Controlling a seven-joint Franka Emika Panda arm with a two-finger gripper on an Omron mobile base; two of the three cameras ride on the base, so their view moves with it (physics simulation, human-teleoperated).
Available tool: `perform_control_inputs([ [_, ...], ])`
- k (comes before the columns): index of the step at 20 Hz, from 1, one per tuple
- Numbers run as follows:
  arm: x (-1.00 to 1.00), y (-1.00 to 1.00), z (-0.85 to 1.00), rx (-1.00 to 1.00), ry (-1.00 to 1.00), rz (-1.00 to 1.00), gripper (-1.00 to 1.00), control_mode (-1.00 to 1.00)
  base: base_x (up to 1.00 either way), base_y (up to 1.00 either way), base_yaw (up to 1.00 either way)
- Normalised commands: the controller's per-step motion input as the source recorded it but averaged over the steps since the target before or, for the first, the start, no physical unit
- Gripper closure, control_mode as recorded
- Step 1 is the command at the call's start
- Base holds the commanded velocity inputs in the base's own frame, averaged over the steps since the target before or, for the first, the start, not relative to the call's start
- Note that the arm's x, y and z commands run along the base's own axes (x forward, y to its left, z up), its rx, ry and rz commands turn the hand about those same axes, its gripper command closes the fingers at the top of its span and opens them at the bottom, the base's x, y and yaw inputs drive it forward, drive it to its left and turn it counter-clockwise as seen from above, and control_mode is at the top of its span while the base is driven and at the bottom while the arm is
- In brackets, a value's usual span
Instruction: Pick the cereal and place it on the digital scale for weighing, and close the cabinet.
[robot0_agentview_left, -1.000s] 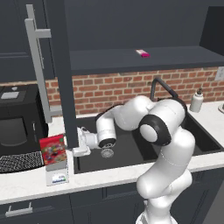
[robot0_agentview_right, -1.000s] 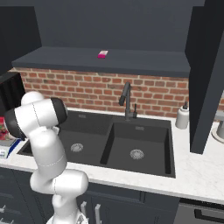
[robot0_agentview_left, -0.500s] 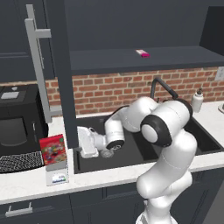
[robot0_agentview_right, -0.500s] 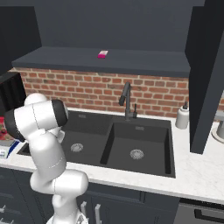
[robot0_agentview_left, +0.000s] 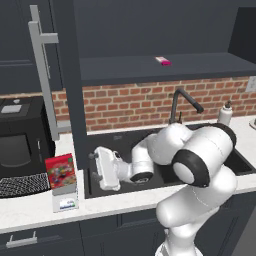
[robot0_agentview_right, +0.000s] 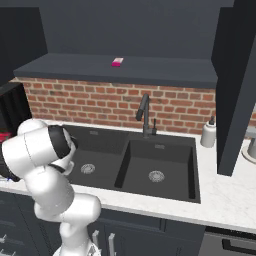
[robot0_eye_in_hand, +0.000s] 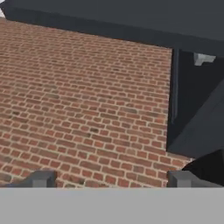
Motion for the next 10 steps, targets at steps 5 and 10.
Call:
perform_control_inputs([
  [5, -0.77, -0.75, 0.73, 0.16, 0.11, -0.34, -1.0, -1.0, 0.0, 0.0, 0.0],
  [10, -0.66, -0.76, 0.79, 0.16, 0.22, -0.39, -1.0, -1.0, 0.0, 0.0, 0.0],
])
